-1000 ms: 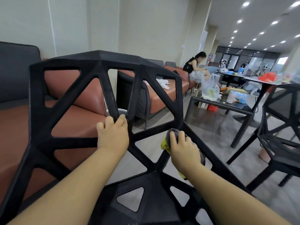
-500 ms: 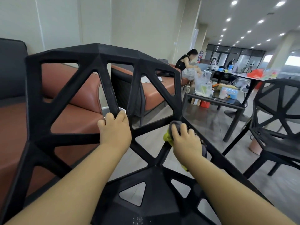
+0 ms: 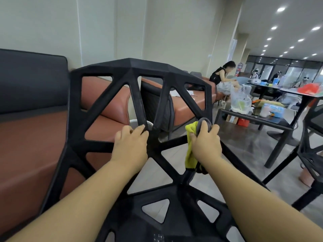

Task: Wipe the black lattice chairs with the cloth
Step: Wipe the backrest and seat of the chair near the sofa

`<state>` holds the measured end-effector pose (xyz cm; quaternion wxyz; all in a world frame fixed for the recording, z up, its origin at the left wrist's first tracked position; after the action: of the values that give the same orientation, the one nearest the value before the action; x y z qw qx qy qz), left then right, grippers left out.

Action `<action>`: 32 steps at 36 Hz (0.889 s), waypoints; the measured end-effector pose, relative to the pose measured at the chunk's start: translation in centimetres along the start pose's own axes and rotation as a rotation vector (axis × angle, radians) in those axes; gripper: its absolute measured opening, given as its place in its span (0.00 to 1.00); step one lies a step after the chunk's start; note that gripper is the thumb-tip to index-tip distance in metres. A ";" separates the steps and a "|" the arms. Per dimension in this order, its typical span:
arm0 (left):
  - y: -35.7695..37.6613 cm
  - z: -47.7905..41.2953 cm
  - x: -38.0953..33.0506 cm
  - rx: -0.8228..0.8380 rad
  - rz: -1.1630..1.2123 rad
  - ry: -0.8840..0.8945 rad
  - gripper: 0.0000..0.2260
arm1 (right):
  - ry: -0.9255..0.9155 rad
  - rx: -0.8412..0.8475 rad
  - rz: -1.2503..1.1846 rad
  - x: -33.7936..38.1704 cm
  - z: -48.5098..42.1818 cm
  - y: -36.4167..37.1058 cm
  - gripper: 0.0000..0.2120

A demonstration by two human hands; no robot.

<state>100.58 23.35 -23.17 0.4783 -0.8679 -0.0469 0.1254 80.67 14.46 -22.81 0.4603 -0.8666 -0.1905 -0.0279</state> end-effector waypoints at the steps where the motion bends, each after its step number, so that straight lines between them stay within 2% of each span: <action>1: -0.4 0.4 0.9 -0.040 0.005 -0.013 0.16 | -0.017 0.004 0.010 0.5 0.5 0.6 0.26; 3: -0.7 0.9 2.9 -0.090 -0.050 -0.059 0.12 | -0.121 0.010 0.032 2.2 1.8 2.0 0.27; 7: -0.5 1.4 5.4 0.033 -0.289 -0.064 0.10 | -0.480 0.010 0.005 6.5 4.6 5.0 0.24; 12: -0.9 0.9 5.0 0.049 -0.342 -0.013 0.12 | -0.621 -0.017 0.178 6.1 4.6 5.1 0.28; 14: -1.0 1.0 5.0 0.042 -0.341 -0.019 0.11 | -0.520 -0.034 0.211 3.6 3.7 4.5 0.28; 18: -0.8 0.9 5.0 0.040 -0.309 -0.047 0.10 | -0.173 -0.036 0.172 -0.4 2.0 3.0 0.28; 23: -0.8 0.9 5.2 0.029 -0.292 -0.054 0.10 | -0.026 -0.048 0.069 1.6 2.5 3.0 0.25; 25: -0.7 0.8 5.3 0.025 -0.285 -0.053 0.10 | -0.134 -0.038 -0.011 4.4 3.4 3.9 0.26; 28: -0.6 0.7 5.5 0.025 -0.272 -0.050 0.11 | -0.489 -0.034 -0.029 8.1 5.4 6.2 0.30; 32: -0.5 0.5 5.6 0.033 -0.263 -0.055 0.11 | -0.658 -0.116 -0.003 8.4 5.3 6.6 0.30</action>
<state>105.83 25.21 -23.96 0.5033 -0.8426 -0.1714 0.0860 90.19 17.98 -29.20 0.3242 -0.8536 -0.3282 0.2420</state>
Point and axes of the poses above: each hand's wrist, its own z-axis away from the middle knuckle, its own y-axis out of the palm, x = y × z, the point moved 4 cm from there along -z, towards the middle knuckle, and after that the axes turned 12 degrees about -y, right-handed, at the moved point
